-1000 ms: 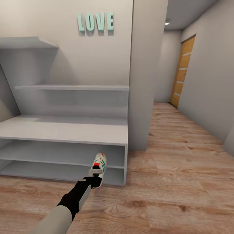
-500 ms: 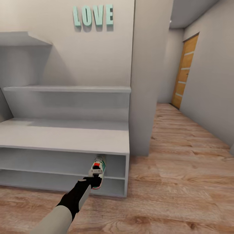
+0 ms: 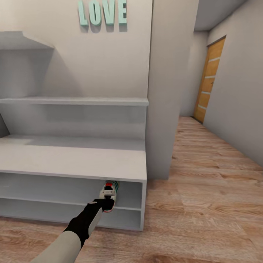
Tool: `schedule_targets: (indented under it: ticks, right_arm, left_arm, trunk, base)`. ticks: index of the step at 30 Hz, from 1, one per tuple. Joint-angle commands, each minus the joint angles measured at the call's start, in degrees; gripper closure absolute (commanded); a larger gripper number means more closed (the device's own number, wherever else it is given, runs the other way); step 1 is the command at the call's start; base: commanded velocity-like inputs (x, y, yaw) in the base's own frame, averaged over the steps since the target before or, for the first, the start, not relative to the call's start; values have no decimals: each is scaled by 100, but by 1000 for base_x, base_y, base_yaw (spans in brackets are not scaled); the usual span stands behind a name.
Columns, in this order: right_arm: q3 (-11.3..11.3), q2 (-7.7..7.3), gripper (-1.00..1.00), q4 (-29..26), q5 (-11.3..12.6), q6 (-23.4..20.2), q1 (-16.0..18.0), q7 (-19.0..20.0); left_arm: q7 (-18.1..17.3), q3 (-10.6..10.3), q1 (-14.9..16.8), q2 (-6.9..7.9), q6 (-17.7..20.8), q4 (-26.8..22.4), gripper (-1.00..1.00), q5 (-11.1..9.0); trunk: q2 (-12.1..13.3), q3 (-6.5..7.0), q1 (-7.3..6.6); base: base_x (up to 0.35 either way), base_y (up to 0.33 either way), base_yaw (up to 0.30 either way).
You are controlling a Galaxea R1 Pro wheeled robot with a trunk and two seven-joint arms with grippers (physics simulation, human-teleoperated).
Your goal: Pick up the two gym shoes and the two sandals from the corridor floor and place them onto the hallstand (shoe rack) in the corridor, making sure they are on the rack and not on the floor. Arrange them so the two gym shoes are next to each other and the two sandals are next to each other.
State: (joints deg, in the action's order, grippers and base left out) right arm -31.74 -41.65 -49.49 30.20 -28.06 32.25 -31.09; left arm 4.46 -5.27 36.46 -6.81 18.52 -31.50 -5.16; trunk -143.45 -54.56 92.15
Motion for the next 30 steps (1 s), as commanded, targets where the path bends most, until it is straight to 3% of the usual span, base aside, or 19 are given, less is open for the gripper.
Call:
schedule_targets:
  ticks: [1, 25, 30]
  right_arm:
    - [2, -2, 100, -8, 47, -15, 3, -37]
    - [2, -2, 100, -8, 47, -15, 2, -37]
    - [2, -2, 100, -8, 47, -15, 0, -37]
  left_arm:
    - [47, -35, 1, 5, 29, -10, 100, -55]
    - [47, -37, 1, 5, 29, -14, 100, -55]
    - [47, -35, 1, 5, 29, -14, 100, -55]
  trunk:
    - [-3, -6, -1]
    - [-3, -6, -1]
    - [-9, -117, 12]
  base:
    - [8, 0, 0]
    - [1, 0, 0]
    - [0, 0, 0]
